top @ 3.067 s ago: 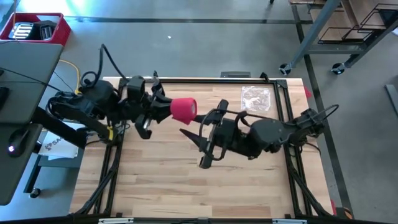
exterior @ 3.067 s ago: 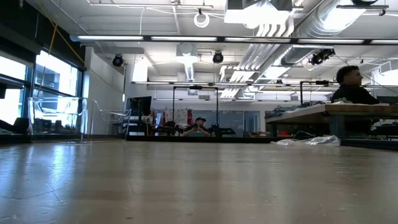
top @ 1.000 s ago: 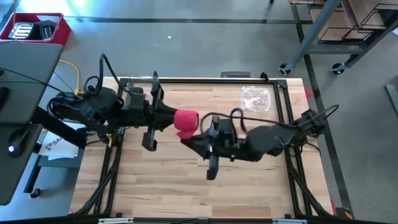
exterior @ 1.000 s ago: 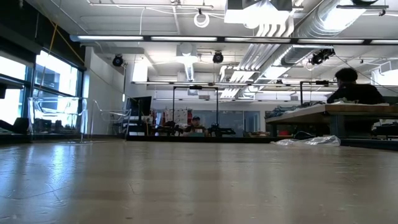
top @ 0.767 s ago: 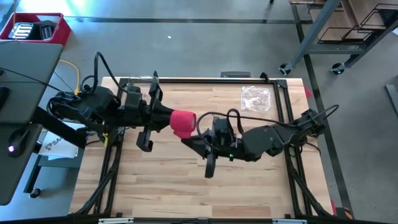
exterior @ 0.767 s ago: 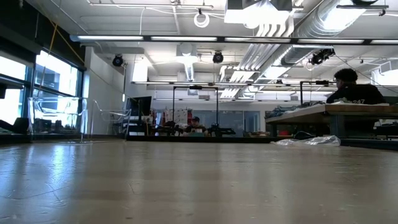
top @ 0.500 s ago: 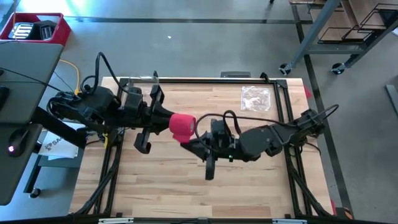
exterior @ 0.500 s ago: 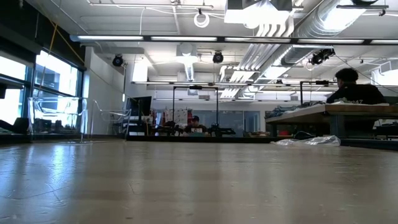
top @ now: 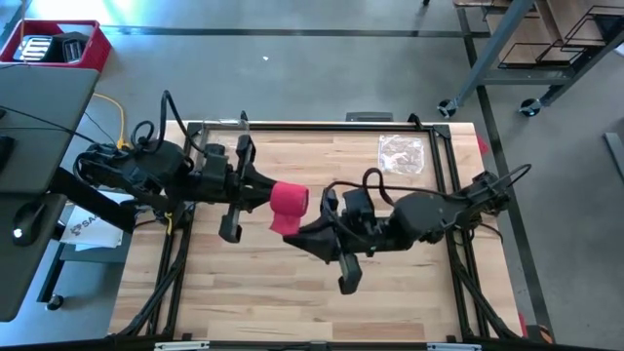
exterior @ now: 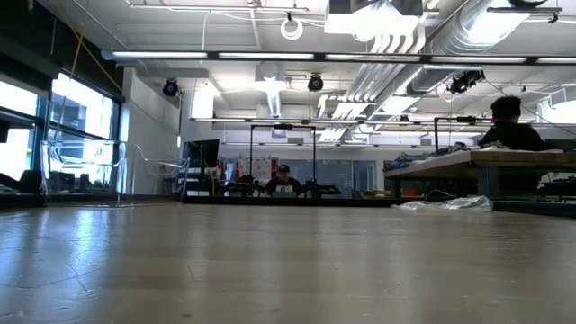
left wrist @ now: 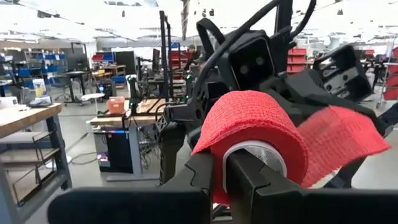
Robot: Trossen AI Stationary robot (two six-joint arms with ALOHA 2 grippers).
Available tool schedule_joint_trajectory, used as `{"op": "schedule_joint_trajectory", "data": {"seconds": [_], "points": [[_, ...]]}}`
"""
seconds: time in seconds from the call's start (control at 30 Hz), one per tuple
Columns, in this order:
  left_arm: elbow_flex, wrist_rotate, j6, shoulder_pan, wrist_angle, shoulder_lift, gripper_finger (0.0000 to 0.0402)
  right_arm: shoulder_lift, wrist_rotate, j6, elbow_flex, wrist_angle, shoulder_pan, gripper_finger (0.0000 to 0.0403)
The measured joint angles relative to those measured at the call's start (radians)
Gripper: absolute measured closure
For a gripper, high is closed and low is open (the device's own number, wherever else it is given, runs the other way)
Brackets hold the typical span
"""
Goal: Roll bandage
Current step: Roll the red bandage
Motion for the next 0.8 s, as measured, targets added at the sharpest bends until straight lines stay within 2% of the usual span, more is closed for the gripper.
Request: {"op": "schedule_joint_trajectory", "data": {"seconds": [0.17,0.37,0.67,0.8], "points": [[0.000,-0.005,-0.024,0.001,-0.010,0.000,0.0387,0.000,0.115,-0.041,0.000,0.011,0.000,0.0403],[0.000,-0.007,-0.024,0.001,-0.017,0.000,0.0387,0.000,0.121,-0.040,0.000,0.011,-0.025,0.0403],[0.000,-0.019,-0.042,-0.003,-0.040,-0.001,0.0387,0.000,0.212,-0.094,0.000,0.020,-0.030,0.0402],[0.001,-0.020,-0.051,-0.004,-0.059,-0.001,0.0387,0.000,0.218,-0.126,0.000,0.025,-0.029,0.0388]]}}
